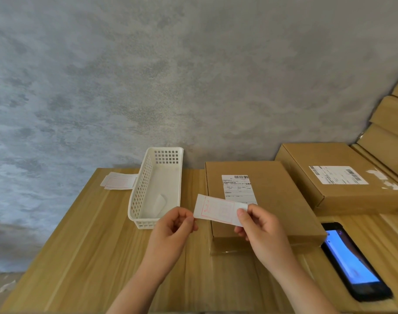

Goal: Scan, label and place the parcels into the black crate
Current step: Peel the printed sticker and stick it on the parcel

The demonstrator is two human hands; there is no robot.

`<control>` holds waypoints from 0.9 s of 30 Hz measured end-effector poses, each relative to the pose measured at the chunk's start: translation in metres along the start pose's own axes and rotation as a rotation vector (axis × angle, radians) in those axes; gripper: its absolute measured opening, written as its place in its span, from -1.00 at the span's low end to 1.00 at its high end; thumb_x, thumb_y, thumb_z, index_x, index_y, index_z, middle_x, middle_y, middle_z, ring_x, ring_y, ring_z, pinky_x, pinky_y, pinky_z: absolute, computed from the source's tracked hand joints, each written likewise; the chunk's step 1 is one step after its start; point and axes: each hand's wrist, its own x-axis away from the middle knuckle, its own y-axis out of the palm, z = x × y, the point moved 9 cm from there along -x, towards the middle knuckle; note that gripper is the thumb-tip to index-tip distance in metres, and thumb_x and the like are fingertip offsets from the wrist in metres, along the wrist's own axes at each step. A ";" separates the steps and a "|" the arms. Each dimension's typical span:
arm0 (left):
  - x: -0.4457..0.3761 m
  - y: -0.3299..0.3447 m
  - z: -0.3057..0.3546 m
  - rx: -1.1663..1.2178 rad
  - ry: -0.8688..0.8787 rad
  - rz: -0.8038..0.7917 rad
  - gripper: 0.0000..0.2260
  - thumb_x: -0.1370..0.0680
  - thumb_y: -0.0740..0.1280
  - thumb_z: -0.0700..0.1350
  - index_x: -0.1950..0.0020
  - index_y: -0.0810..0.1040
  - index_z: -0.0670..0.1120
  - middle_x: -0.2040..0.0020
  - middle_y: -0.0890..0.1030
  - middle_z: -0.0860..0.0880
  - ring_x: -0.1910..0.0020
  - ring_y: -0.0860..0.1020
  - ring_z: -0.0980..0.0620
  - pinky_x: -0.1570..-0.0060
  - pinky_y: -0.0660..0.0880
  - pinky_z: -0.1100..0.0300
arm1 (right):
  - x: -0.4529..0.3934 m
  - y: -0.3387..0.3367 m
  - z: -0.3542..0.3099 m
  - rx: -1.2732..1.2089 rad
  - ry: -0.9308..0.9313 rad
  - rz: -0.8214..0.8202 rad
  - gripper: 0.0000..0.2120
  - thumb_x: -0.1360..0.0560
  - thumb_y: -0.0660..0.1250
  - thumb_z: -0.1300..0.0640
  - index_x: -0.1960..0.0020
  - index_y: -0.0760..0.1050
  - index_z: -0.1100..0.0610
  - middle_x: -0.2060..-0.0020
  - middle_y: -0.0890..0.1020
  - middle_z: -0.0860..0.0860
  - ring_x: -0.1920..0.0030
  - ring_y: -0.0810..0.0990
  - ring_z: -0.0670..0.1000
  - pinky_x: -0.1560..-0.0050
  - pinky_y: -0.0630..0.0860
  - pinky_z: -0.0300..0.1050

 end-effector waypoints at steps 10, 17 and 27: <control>-0.012 -0.009 0.009 -0.024 0.048 -0.008 -0.80 -0.63 0.27 -0.17 0.13 0.62 -0.14 0.22 0.67 0.01 0.21 0.61 0.18 0.19 0.52 0.29 | -0.001 0.003 0.003 0.131 -0.035 -0.112 -0.85 -0.61 0.27 0.07 0.04 0.61 0.03 0.21 0.67 -0.04 0.21 0.63 -0.08 0.17 0.57 -0.14; -0.014 -0.013 0.003 -0.080 -0.007 -0.037 -0.83 -0.62 0.29 -0.16 0.10 0.65 -0.13 0.21 0.70 -0.04 0.16 0.65 0.12 0.09 0.58 0.20 | -0.002 0.005 0.000 0.176 -0.049 -0.194 -0.73 -0.59 0.27 -0.06 0.15 0.58 0.09 0.27 0.66 -0.03 0.20 0.62 -0.06 0.13 0.58 -0.12; -0.006 -0.011 0.012 -0.157 -0.036 -0.084 -0.82 -0.61 0.30 -0.18 0.13 0.65 -0.15 0.24 0.71 0.02 0.12 0.66 -0.05 0.00 0.58 -0.09 | 0.000 0.005 -0.005 0.201 -0.062 -0.212 -0.77 -0.61 0.28 0.05 0.22 0.55 0.00 0.32 0.64 -0.06 0.21 0.61 -0.08 0.15 0.53 -0.18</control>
